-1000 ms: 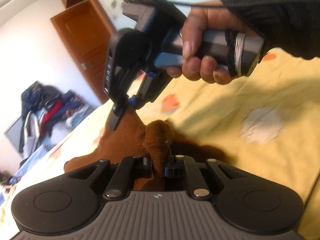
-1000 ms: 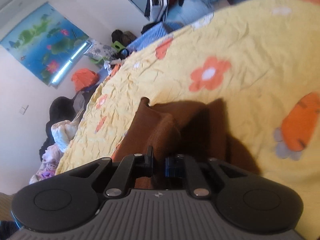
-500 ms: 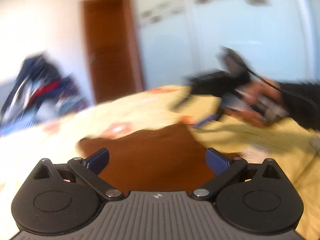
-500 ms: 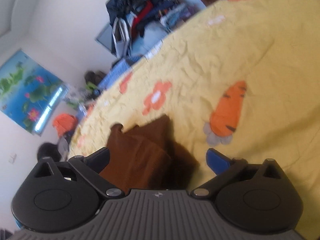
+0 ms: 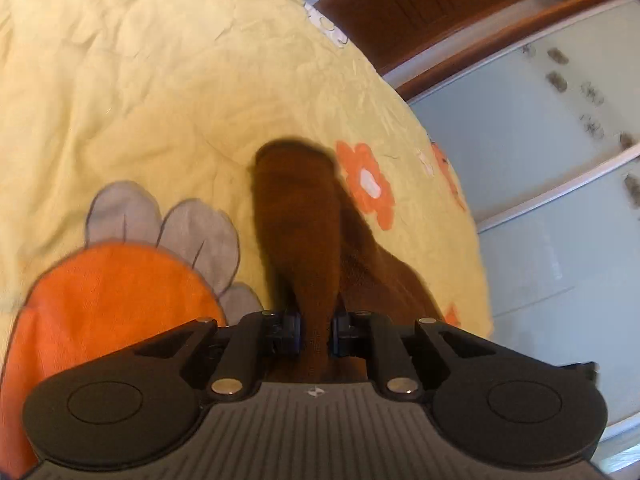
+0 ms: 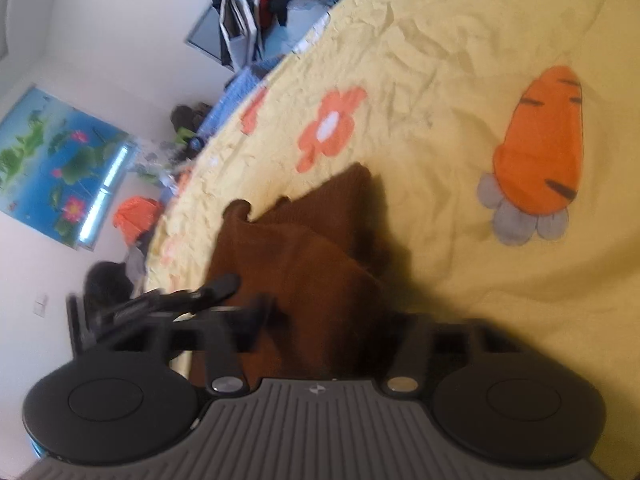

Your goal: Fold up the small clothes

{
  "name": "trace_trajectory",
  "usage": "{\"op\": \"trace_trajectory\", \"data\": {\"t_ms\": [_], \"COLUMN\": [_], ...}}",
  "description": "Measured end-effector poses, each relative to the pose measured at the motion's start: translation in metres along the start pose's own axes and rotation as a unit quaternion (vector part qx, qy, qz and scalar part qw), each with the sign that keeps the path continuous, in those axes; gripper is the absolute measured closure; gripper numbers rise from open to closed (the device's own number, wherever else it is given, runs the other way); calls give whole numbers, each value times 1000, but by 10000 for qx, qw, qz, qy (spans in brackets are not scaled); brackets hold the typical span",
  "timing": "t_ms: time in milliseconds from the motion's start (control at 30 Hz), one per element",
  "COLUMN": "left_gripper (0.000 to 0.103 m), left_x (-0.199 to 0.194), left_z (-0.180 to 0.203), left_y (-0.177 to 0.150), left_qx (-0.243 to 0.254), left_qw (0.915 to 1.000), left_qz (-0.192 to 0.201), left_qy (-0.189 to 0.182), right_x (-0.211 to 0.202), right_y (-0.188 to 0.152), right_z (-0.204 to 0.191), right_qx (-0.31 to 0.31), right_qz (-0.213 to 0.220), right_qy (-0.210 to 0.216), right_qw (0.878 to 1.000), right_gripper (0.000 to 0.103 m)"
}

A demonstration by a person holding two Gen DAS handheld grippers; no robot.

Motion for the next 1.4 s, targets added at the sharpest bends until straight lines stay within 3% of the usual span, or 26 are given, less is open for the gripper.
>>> {"op": "trace_trajectory", "data": {"t_ms": [167, 367, 433, 467, 500, 567, 600, 733, 833, 867, 900, 967, 1100, 1167, 1233, 1300, 1367, 1400], "left_gripper": [92, 87, 80, 78, 70, 47, 29, 28, 31, 43, 78, 83, 85, 84, 77, 72, 60, 45], "left_x": [-34, -62, -71, -78, -84, -97, -101, -104, -99, -97, -93, -91, -125, -136, -134, -139, -154, -165], "left_z": [19, 9, -6, -14, -18, -24, -29, -46, -46, -43, -42, -44, -28, -29, -35, -32, -23, -17], "left_y": [12, 77, 83, 79, 74, 49, 33, -31, -56, -57, -57, -53, -59, -75, -89, -98, -101, -104], "left_qx": [855, 1322, 1031, 834, 711, 704, 690, 546, 484, 547, 555, 387, 831, 969, 1287, 1679, 1978, 2284], "left_qw": [9951, 9810, 9828, 9851, 9875, 9901, 9916, 9977, 9984, 9981, 9982, 9989, 9960, 9950, 9896, 9816, 9741, 9645], "left_qz": [464, 1177, 1155, 1132, 1132, 1106, 1005, 310, 273, 259, 154, 72, 193, 73, 54, 217, 497, 752], "left_qy": [186, 801, 1008, 989, 841, 507, 433, 270, 67, 121, 175, 270, 280, 239, 639, 884, 973, 1089], "right_x": [-3, 25, 45, 51, 53, 45, 38, 21, 26, 30, 31, 40, 23, 6, 2, 6, 0, -9], "right_y": [-2, 23, 33, 35, 34, 24, 15, -21, -48, -57, -61, -69, -82, -94, -107, -116, -110, -102], "right_z": [-20, -70, -70, -67, -66, -70, -72, -68, -66, -66, -70, -73, -85, -92, -86, -77, -76, -79], "right_qx": [-175, -292, -93, 57, 134, -8, -147, -529, -727, -829, -955, -944, -1131, -1233, -1163, -1144, -1008, -942], "right_qz": [278, 535, 576, 552, 536, 503, 429, -35, -448, -528, -479, -691, -709, -747, -835, -914, -799, -576], "right_qy": [273, 873, 643, 464, 378, 493, 536, 268, 75, 12, 43, -51, 120, 295, 285, 75, 145, 208], "right_qw": [9991, 9943, 9962, 9974, 9978, 9975, 9975, 9982, 9963, 9952, 9943, 9931, 9910, 9891, 9893, 9892, 9916, 9937], "right_gripper": [69, 66, 43, 24, 15, 9, 8, 8, 14, 22, 42, 73, 75, 76, 75, 56, 49, 38]}}
Point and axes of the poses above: each gripper's, at about its wrist camera, not at the fingertips, and x roughly the way its jaws point, z to its right, y to its top, the point moved 6 cm from there along x, roughly the way its jaws point, and after that the axes turned 3 degrees about x, right-handed, at the moved point
